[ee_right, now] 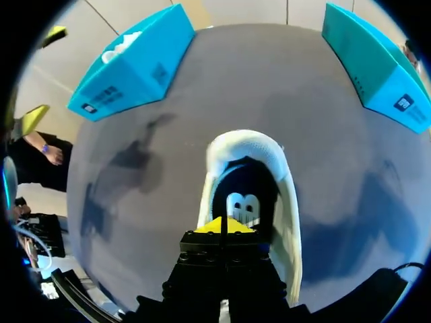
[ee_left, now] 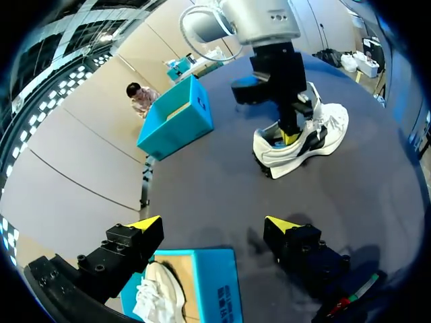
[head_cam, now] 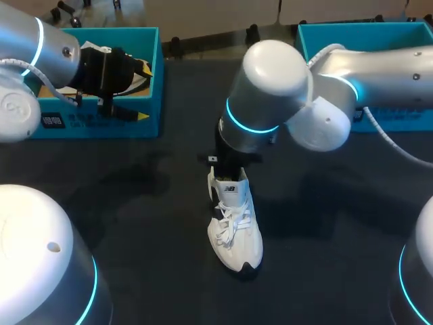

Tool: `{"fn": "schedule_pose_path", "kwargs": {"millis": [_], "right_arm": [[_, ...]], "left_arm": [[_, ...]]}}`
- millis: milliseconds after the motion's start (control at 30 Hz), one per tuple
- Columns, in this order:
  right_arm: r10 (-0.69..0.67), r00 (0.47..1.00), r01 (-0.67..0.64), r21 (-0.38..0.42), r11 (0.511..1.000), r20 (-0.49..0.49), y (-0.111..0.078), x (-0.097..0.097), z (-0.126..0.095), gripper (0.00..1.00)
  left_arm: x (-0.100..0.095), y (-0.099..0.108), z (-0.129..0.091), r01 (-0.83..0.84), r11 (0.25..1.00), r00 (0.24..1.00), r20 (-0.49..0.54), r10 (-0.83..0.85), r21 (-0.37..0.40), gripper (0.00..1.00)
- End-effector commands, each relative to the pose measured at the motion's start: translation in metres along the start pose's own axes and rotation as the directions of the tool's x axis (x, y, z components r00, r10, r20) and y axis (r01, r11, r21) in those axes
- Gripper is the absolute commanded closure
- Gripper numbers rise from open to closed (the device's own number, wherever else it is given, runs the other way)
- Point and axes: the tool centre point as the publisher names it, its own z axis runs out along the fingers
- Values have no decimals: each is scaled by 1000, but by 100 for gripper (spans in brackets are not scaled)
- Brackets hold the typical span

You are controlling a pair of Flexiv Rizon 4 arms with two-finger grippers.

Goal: Take the shoe out of the shoebox, open the shoe tongue, remove and reinsert the insole, then place the shoe into the shoebox

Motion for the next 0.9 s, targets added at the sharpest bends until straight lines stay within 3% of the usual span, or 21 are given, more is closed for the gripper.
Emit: {"fn": "schedule_pose_path", "kwargs": {"millis": [33, 200, 533, 900], "right_arm": [[7, 1000, -7, 9, 1000, 23, 2, 5, 11, 100], [26, 999, -27, 11, 1000, 27, -1, -3, 15, 100], [41, 999, -39, -37, 999, 36, -1, -5, -8, 100], [30, 999, -32, -77, 997, -29, 18, -6, 10, 100]], "left_arm": [[-1, -1, 1, 0, 1000, 1000, -2, 0, -5, 0], [-1, -1, 1, 0, 1000, 1000, -2, 0, -5, 0], [-1, -1, 1, 0, 1000, 1000, -2, 0, -5, 0], [-1, -1, 1, 0, 1000, 1000, -2, 0, -5, 0]]}}
